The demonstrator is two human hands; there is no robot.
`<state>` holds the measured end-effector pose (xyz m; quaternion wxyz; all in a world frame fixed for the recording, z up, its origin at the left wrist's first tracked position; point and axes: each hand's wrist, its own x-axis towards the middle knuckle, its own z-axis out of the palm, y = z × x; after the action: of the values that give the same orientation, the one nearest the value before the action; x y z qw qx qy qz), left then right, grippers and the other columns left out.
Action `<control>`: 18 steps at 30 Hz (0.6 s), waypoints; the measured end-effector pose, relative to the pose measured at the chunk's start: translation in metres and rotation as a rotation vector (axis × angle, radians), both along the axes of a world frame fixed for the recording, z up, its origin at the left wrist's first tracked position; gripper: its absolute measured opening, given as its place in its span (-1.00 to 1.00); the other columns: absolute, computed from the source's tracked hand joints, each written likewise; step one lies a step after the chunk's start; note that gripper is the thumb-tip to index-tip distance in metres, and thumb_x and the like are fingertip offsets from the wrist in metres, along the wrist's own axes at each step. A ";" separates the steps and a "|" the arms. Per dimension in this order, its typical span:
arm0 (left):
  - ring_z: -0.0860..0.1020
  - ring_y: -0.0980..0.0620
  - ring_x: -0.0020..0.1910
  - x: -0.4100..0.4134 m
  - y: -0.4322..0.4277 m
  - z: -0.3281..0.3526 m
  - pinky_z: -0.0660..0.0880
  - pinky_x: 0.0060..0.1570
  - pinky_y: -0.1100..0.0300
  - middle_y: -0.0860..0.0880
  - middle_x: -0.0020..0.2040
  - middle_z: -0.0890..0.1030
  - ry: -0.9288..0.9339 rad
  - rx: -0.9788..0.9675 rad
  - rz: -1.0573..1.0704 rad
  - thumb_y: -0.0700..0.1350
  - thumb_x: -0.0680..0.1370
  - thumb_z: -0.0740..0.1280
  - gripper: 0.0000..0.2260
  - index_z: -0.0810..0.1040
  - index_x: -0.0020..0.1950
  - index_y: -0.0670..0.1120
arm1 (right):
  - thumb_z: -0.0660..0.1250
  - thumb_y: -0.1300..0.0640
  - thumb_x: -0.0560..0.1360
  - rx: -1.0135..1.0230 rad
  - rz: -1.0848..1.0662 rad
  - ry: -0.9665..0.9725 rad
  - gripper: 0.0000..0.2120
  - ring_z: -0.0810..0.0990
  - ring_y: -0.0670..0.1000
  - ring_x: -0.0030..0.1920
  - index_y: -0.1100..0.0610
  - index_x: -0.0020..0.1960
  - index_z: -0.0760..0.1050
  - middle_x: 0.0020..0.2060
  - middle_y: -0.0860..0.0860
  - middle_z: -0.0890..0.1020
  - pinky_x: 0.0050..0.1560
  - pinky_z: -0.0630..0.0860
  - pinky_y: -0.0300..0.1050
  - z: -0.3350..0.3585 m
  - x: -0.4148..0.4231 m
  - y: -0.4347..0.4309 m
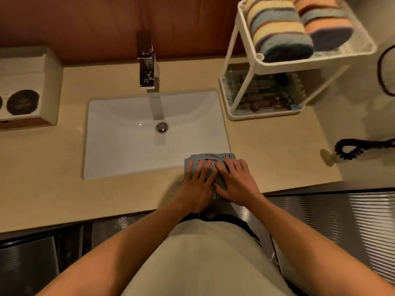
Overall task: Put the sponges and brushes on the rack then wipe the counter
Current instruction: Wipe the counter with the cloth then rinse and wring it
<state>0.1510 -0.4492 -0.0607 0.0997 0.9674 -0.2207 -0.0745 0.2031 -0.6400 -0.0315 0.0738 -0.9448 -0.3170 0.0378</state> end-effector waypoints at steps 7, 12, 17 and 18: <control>0.17 -0.30 0.57 0.023 -0.057 -0.005 0.03 0.47 -0.41 -0.26 0.58 0.21 0.033 0.062 0.065 0.04 0.67 0.02 -0.45 0.17 0.62 -0.17 | 0.32 -0.20 0.48 0.073 0.032 -0.044 -0.40 0.47 0.18 0.23 0.13 0.39 0.45 0.26 0.14 0.48 0.39 0.33 0.09 -0.011 0.026 -0.053; 0.17 -0.25 0.59 0.039 -0.080 -0.004 -0.02 0.51 -0.38 -0.21 0.58 0.25 0.083 -0.007 0.161 -0.01 0.58 0.17 -0.41 0.24 0.62 -0.10 | 0.32 -0.19 0.50 0.101 0.088 -0.058 -0.36 0.41 0.23 0.37 0.18 0.44 0.42 0.32 0.18 0.46 0.49 0.25 0.14 -0.021 0.046 -0.078; 0.09 -0.27 0.61 0.060 -0.103 -0.006 -0.14 0.52 -0.36 -0.22 0.62 0.17 0.115 -0.010 0.186 0.00 0.60 0.06 -0.40 0.14 0.65 -0.10 | 0.28 -0.17 0.57 0.067 0.118 -0.085 -0.38 0.38 0.23 0.44 0.19 0.49 0.38 0.40 0.21 0.43 0.51 0.22 0.18 -0.027 0.068 -0.099; 0.06 -0.27 0.62 0.065 -0.106 -0.006 -0.14 0.52 -0.36 -0.23 0.63 0.15 0.110 0.012 0.183 0.01 0.60 0.04 -0.39 0.11 0.65 -0.10 | 0.27 -0.17 0.58 0.055 0.117 -0.087 -0.38 0.38 0.23 0.45 0.20 0.49 0.37 0.41 0.22 0.43 0.50 0.23 0.20 -0.028 0.073 -0.101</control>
<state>0.2160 -0.5555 -0.0671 0.1121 0.9785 -0.1254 -0.1193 0.2763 -0.7410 -0.0591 0.0836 -0.9231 -0.3752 -0.0076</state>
